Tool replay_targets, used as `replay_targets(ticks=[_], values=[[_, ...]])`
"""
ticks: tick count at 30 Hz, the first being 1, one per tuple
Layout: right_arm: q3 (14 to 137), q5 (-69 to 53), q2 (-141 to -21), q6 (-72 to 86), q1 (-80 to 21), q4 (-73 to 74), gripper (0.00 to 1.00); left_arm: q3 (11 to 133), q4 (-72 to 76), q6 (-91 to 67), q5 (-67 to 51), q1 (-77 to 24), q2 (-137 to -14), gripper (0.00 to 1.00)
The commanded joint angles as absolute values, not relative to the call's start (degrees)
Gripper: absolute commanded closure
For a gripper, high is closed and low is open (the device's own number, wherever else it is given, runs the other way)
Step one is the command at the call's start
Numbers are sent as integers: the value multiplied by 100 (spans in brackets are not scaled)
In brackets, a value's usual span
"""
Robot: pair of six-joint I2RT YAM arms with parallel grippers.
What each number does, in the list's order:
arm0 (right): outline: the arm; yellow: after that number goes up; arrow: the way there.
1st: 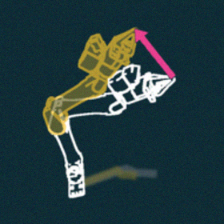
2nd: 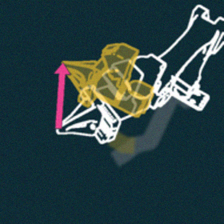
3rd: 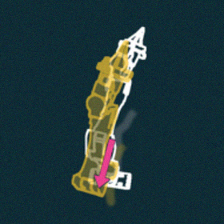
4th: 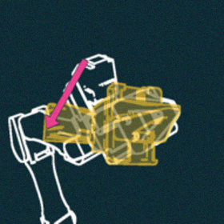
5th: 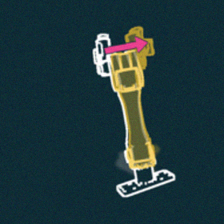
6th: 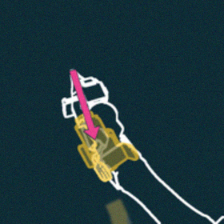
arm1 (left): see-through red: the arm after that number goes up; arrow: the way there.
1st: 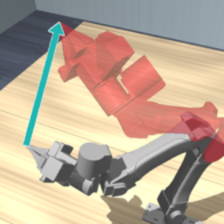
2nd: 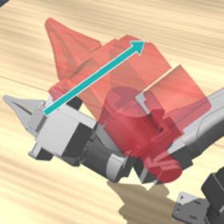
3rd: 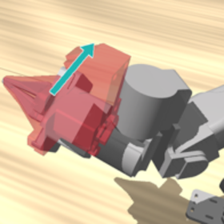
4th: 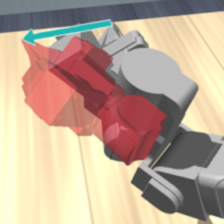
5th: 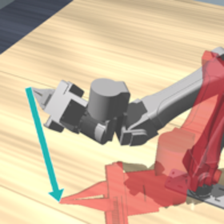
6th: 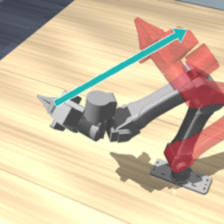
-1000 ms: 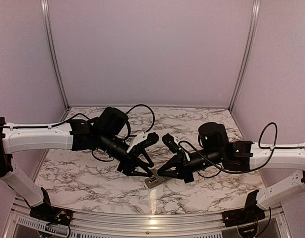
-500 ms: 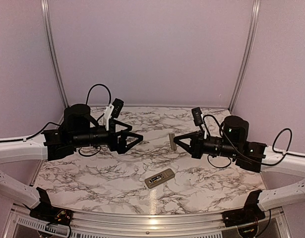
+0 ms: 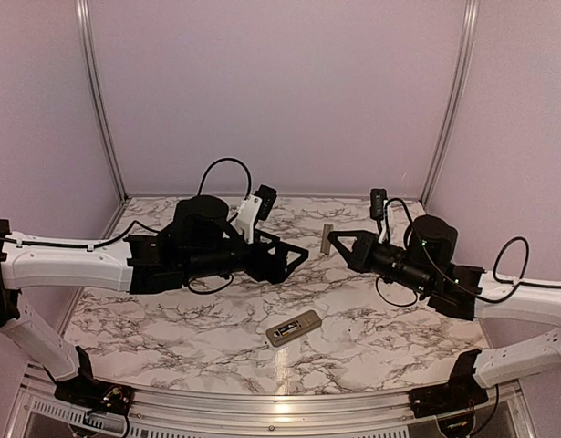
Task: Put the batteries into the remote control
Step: Pass from the right arm to the left
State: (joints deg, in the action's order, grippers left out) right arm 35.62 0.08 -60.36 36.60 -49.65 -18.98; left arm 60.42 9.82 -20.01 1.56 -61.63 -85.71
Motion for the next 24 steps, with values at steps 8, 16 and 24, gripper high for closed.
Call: replay_targets(ticks=[8, 16, 24], values=[[3398, 671, -6191, 4181, -5235, -2524, 100, 6699, 904, -2044, 88, -6398, -9303, 35], [3331, 644, -6244, 4358, -5304, -2713, 100, 6317, 2004, -2161, 136, -6407, -9342, 44], [3264, 629, -6257, 4560, -5326, -2902, 100, 6359, 2326, -2164, 201, -6407, -9565, 45]])
